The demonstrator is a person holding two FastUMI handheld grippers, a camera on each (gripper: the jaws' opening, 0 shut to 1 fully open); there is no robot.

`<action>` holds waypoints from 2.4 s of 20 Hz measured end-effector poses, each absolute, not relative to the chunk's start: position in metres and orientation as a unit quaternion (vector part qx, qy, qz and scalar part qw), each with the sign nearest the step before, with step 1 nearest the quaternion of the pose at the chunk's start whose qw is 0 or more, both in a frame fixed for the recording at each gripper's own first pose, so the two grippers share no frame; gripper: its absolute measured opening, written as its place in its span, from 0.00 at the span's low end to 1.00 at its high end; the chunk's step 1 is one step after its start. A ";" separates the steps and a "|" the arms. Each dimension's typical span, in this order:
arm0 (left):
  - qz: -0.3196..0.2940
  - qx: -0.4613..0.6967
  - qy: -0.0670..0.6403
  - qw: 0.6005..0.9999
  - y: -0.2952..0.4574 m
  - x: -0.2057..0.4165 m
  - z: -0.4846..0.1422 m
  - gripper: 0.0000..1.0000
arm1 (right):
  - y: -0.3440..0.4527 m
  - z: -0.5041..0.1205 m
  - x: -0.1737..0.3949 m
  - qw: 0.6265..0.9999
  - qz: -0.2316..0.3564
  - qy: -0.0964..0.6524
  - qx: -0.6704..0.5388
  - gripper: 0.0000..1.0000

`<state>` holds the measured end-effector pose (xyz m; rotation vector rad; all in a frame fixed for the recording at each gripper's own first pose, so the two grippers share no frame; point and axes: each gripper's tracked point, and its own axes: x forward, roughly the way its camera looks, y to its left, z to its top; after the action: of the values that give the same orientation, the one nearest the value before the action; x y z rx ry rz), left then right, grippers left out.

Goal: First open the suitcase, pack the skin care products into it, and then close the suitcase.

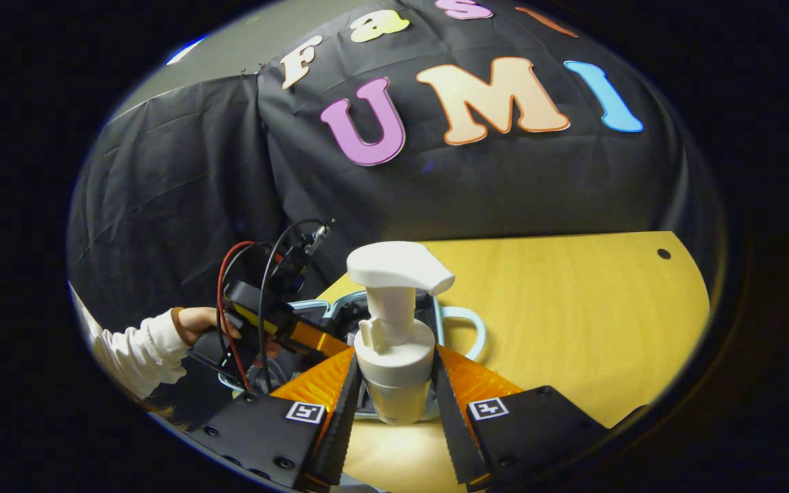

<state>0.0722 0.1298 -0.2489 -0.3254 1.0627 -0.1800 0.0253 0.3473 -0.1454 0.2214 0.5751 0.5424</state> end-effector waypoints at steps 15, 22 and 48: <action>0.056 -0.218 0.318 0.921 0.291 -0.002 -0.087 0.97 | 0.418 -0.251 0.071 0.891 0.273 0.359 0.050 0.58; 0.177 -0.282 0.295 0.896 0.392 -0.091 -0.096 0.96 | 0.432 -0.264 0.093 0.896 0.250 0.360 0.068 0.61; 0.218 -0.471 0.282 0.807 0.466 -0.086 -0.217 0.45 | 0.233 -0.121 0.102 0.965 0.130 0.219 0.060 0.98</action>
<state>-0.0858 0.4660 -0.2170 -1.0083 0.6039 0.4663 0.1015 0.2325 -0.1209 0.1218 0.4439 0.2624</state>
